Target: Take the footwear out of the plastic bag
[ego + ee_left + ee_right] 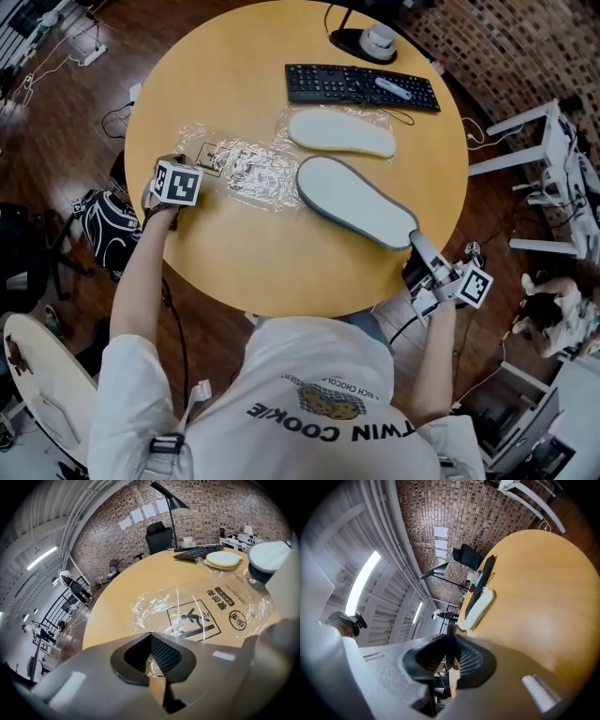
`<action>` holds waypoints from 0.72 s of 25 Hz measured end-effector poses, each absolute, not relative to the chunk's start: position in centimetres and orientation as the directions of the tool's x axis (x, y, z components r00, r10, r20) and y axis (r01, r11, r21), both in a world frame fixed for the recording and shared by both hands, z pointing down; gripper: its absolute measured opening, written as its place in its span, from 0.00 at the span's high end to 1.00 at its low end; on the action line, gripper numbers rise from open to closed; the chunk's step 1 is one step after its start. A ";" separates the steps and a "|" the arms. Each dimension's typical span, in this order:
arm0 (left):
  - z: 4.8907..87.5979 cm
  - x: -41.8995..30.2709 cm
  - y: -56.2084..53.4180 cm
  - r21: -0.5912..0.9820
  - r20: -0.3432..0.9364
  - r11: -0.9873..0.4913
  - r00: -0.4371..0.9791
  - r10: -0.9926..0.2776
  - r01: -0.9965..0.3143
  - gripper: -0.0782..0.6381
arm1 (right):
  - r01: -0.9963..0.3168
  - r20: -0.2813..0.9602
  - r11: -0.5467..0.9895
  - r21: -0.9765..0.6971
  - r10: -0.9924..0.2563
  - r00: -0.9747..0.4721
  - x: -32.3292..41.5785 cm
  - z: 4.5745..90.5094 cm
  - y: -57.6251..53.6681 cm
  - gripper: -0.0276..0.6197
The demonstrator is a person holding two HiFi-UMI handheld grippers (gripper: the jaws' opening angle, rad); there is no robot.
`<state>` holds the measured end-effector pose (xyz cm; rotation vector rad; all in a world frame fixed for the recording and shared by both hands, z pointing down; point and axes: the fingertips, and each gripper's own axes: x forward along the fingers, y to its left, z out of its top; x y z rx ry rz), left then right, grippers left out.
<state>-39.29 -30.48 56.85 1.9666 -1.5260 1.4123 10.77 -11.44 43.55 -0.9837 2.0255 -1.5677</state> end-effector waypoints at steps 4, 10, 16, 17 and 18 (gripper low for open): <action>56.8 -39.3 -30.5 -0.324 0.808 -0.395 -0.034 -0.588 -0.859 0.89 | -0.270 0.053 0.190 -0.944 -0.720 -0.692 9.6 41.5 -11.9 0.86; 56.8 -39.4 -30.5 -0.302 0.811 -0.389 -0.020 -0.585 -0.870 0.89 | -0.209 -0.012 0.250 -0.945 -0.668 -0.744 4.2 41.2 -14.9 0.86; 56.7 -39.3 -30.5 -0.283 0.803 -0.382 0.000 -0.595 -0.880 0.89 | -0.184 -0.022 0.272 -0.944 -0.612 -0.791 -1.2 42.2 -17.8 0.86; 56.7 -39.3 -30.6 -0.282 0.801 -0.381 0.002 -0.598 -0.880 0.89 | -0.180 -0.024 0.275 -0.944 -0.603 -0.797 -2.0 42.5 -18.2 0.86; 56.7 -39.3 -30.6 -0.280 0.799 -0.380 0.005 -0.601 -0.881 0.89 | -0.174 -0.026 0.276 -0.945 -0.596 -0.802 -2.8 42.7 -18.6 0.86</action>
